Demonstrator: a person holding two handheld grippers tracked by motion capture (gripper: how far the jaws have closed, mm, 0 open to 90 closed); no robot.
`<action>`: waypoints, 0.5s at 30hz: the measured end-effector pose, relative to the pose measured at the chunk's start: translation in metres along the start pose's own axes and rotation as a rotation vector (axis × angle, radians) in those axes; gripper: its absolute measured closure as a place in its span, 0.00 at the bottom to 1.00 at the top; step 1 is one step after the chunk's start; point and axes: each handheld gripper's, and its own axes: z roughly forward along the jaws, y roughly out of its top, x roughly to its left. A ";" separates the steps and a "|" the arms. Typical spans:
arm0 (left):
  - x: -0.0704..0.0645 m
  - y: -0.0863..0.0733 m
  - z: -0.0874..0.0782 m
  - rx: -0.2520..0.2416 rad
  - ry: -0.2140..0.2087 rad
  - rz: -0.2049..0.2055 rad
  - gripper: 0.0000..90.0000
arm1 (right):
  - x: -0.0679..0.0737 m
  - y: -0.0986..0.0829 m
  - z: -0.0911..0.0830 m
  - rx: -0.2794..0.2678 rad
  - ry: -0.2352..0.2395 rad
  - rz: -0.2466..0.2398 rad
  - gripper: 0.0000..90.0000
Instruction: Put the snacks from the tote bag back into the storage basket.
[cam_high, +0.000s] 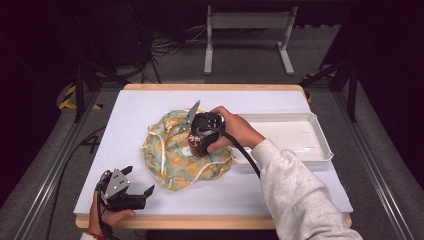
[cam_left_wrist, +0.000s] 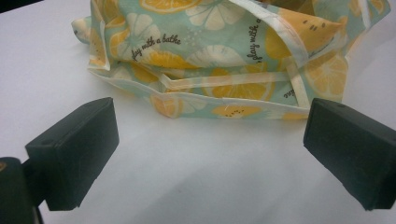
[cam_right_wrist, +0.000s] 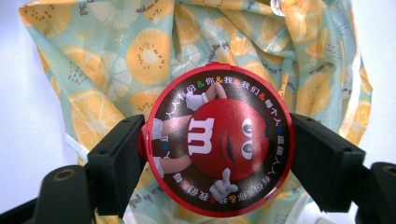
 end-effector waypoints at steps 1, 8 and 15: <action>0.000 0.000 0.000 0.001 0.000 0.000 0.04 | 0.000 0.000 -0.001 -0.002 0.003 0.004 0.26; 0.000 0.000 0.000 0.001 0.003 -0.007 0.04 | 0.000 -0.004 -0.010 -0.005 -0.004 0.006 0.26; 0.000 0.000 0.000 0.001 0.003 -0.009 0.04 | 0.000 -0.009 -0.021 -0.016 -0.015 0.014 0.26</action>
